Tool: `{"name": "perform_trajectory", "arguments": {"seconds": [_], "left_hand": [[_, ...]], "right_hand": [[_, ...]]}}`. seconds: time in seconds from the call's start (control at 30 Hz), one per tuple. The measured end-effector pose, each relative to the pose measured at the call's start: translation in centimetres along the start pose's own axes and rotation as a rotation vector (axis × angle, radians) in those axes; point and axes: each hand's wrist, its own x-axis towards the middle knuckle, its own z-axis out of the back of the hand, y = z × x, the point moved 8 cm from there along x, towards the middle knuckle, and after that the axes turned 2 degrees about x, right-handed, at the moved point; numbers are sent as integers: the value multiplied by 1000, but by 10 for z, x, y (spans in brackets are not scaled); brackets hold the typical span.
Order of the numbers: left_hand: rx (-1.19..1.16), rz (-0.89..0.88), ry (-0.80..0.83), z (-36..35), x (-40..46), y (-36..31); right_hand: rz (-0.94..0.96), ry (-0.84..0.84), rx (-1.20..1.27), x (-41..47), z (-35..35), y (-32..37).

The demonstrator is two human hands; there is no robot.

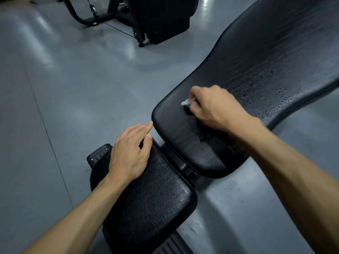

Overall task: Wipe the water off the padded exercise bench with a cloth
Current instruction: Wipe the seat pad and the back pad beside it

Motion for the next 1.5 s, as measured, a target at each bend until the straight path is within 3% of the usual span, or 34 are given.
{"name": "perform_trajectory", "arguments": {"seconds": [0.23,0.4,0.6,0.77,0.93,1.1,1.27,1.43,1.5], "left_hand": [[-5,-20,5,-1,2,0],[-9,-10,3,-1,2,-1],[-6,-12,10,0,3,0],[-5,-12,6,1,2,-1],[2,1,-8,2,1,-3],[9,5,-4,2,0,-5],[34,-3,-2,3,0,-7],[45,16,-2,3,-1,-8],[39,20,0,4,0,-8]], "right_hand": [[191,106,-17,-44,-21,47],[-9,29,-10,-17,6,-5],[209,131,7,-55,-16,42],[6,22,22,-31,13,-13],[170,103,44,-61,-8,26],[54,10,41,-46,9,-2],[168,107,16,-76,-9,31],[-8,-9,5,-59,14,-12],[42,21,-33,-68,8,-1]]}}
